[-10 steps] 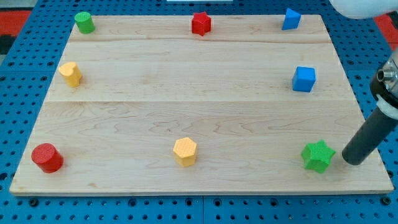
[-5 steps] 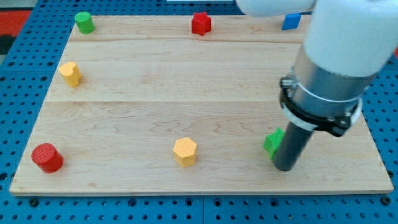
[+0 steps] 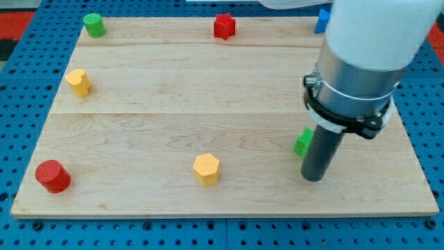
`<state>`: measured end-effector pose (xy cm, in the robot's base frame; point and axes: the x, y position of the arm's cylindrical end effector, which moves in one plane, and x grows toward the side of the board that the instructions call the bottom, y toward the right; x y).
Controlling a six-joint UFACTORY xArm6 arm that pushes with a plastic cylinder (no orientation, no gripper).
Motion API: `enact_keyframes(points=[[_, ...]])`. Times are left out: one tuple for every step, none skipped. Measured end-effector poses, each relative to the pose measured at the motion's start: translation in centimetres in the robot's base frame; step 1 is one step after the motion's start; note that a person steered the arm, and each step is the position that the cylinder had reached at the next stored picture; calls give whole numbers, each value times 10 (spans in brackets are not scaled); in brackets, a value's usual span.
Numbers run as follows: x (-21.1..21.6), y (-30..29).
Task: Move the green star towards the top left
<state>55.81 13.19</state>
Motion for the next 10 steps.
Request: enact_keyframes(points=[[-28, 7], [-61, 7], [-93, 5], [-131, 0], [-160, -22], [-180, -58], [-213, -73], [-240, -79], [-261, -61], [-282, -73]])
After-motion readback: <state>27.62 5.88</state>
